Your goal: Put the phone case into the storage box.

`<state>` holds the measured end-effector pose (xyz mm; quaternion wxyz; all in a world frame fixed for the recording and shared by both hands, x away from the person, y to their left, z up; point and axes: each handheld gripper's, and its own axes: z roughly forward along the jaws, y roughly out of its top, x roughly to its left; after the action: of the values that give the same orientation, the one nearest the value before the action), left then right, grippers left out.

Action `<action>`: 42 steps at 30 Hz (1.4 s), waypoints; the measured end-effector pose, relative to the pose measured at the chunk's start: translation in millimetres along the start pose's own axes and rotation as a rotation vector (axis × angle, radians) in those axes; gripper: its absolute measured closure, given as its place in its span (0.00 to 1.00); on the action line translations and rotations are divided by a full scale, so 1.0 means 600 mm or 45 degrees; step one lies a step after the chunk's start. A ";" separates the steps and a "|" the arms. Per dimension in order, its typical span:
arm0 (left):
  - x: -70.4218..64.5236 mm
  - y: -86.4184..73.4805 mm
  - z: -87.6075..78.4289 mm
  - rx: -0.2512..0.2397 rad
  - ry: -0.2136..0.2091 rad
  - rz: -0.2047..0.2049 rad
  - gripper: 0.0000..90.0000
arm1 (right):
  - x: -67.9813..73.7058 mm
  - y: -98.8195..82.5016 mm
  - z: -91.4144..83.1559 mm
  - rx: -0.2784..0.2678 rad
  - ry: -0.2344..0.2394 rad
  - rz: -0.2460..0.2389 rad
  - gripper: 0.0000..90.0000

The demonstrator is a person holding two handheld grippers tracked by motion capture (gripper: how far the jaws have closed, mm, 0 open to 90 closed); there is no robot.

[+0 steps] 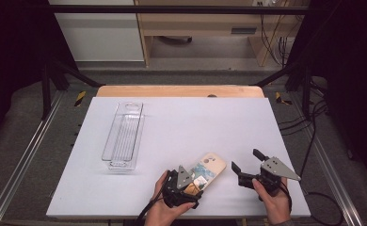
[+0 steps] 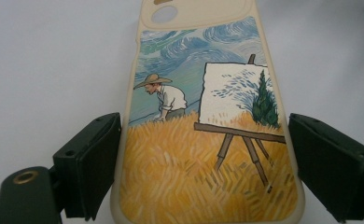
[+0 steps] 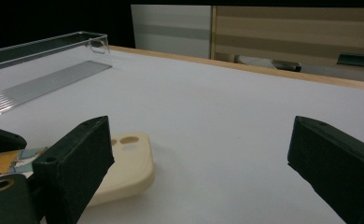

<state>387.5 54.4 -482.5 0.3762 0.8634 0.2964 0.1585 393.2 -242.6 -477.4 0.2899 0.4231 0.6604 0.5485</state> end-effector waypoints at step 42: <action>0.108 -0.012 -0.104 -0.516 0.132 -0.045 0.13 | 0.111 0.121 0.119 0.195 0.374 0.241 0.07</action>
<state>403.8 133.8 -443.3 0.5291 0.7555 0.2926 0.2523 439.5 -147.1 -418.0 0.1043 0.4195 0.6926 0.5775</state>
